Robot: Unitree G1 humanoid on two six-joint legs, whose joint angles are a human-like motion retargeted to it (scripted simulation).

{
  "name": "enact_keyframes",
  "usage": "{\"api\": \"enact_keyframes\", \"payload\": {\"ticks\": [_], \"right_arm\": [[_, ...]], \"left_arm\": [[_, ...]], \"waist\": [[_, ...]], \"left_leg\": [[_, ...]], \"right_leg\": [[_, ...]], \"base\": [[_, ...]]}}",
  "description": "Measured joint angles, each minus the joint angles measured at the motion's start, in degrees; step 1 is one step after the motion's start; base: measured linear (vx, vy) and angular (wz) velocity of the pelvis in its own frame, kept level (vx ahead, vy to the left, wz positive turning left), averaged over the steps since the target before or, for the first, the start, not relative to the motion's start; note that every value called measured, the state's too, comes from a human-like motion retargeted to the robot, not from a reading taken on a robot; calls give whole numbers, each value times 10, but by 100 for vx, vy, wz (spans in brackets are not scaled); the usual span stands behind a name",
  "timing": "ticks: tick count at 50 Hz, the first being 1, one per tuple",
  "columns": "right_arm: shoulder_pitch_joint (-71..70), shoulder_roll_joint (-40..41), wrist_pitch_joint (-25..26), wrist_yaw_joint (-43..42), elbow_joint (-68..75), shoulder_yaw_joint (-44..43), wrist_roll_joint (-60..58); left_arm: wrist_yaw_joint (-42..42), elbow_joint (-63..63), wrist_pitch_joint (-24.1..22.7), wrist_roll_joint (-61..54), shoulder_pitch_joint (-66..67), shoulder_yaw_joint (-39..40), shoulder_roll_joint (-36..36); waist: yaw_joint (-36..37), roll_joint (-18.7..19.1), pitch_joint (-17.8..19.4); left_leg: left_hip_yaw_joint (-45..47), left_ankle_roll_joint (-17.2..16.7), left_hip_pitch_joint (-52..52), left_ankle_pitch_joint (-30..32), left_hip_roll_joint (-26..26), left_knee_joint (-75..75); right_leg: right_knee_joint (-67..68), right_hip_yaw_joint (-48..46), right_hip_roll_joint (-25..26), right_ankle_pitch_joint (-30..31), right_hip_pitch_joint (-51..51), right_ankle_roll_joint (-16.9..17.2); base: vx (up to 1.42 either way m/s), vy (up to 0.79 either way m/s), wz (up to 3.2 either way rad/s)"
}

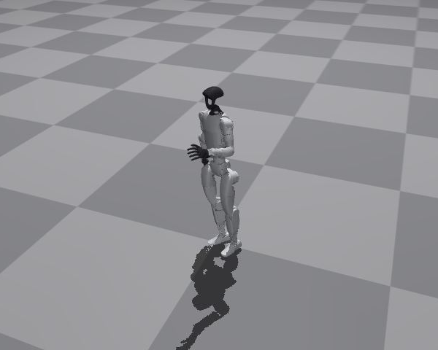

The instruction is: Upper body actions

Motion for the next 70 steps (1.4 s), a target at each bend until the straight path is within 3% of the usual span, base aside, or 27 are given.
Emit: {"api": "enact_keyframes", "payload": {"ticks": [5,10,13,16,20,23,31,35,40,43,46,50,60,66,70], "right_arm": [[1,0,2,-1,1,0,0],[4,0,2,0,4,-3,8],[3,-1,0,4,3,-4,6],[-1,-2,-1,6,-1,-4,2],[-2,-3,-2,1,1,0,8],[-2,-2,-1,0,7,-3,24],[-6,2,4,4,0,-1,12],[-8,2,8,1,-7,8,-7],[-1,-1,6,-4,-4,6,2],[2,-3,9,-4,4,-3,23],[0,0,9,-3,7,-10,32],[-2,8,8,-10,-3,-15,24],[-3,-1,13,-4,-5,-20,7],[6,-3,13,-14,-2,-19,26],[10,-3,13,-10,-2,-20,30]], "left_arm": [[92,-3,-43,-6,-23,77,5],[141,144,-51,-93,-83,155,-18],[116,259,-83,-244,-132,199,-41],[47,287,-113,-362,-142,225,-51],[87,249,-165,-300,-112,220,-45],[90,197,-156,-232,-99,176,-43],[-15,86,-168,-196,-132,50,-48],[-144,59,-169,-240,-155,15,-56],[-375,78,-101,-355,-184,-64,-65],[-423,117,-77,-283,-209,-115,-53],[-407,146,-72,-174,-230,-156,-52],[-382,137,-68,-148,-229,-162,-80],[-56,-73,-103,65,-115,-53,-40],[-31,-117,-58,104,-82,5,-24],[-9,-31,-56,161,-135,17,1]], "waist": [[1,1,-5],[6,1,-10],[4,2,-11],[-1,4,-8],[-3,6,-5],[8,2,-3],[-6,2,-5],[-24,5,-9],[-18,11,-20],[-3,14,-25],[1,14,-23],[-10,14,-16],[-7,22,-19],[10,21,-15],[13,18,-16]], "left_leg": [[4,0,-1,0,-1,-1],[10,1,1,-1,-2,-1],[11,1,2,-1,-2,-1],[15,1,3,-1,0,-2],[28,1,5,-4,3,-3],[39,0,7,-5,4,-3],[30,1,6,-4,5,-3],[28,1,5,-4,5,-3],[48,0,7,-8,9,-4],[64,0,7,-11,13,-3],[71,1,10,-13,13,-2],[73,1,17,-13,12,-3],[88,-2,18,-18,14,-7],[94,-2,20,-18,14,-8],[78,-1,14,-15,11,-5]], "right_leg": [[-3,3,6,-2,0,-6],[-3,8,9,-3,1,-10],[-3,9,11,-3,1,-11],[-2,12,13,-2,-2,-13],[0,24,15,-1,-7,-14],[1,35,16,-2,-6,-15],[2,27,13,0,-7,-11],[2,24,16,1,-10,-15],[4,42,22,1,-15,-19],[5,58,25,-1,-16,-19],[3,62,31,-4,-10,-23],[4,62,34,-6,-5,-26],[8,80,31,1,-22,-26],[10,87,31,0,-22,-27],[5,73,28,-3,-13,-25]], "base": [[0,0,0],[0,0,0],[0,0,0],[0,0,0],[4,0,-29],[-2,-4,-32],[0,-1,8],[0,0,0],[4,1,-35],[0,-1,-47],[-1,-1,-18],[0,0,0],[3,1,-9],[0,1,-7],[-6,-2,36]]}}
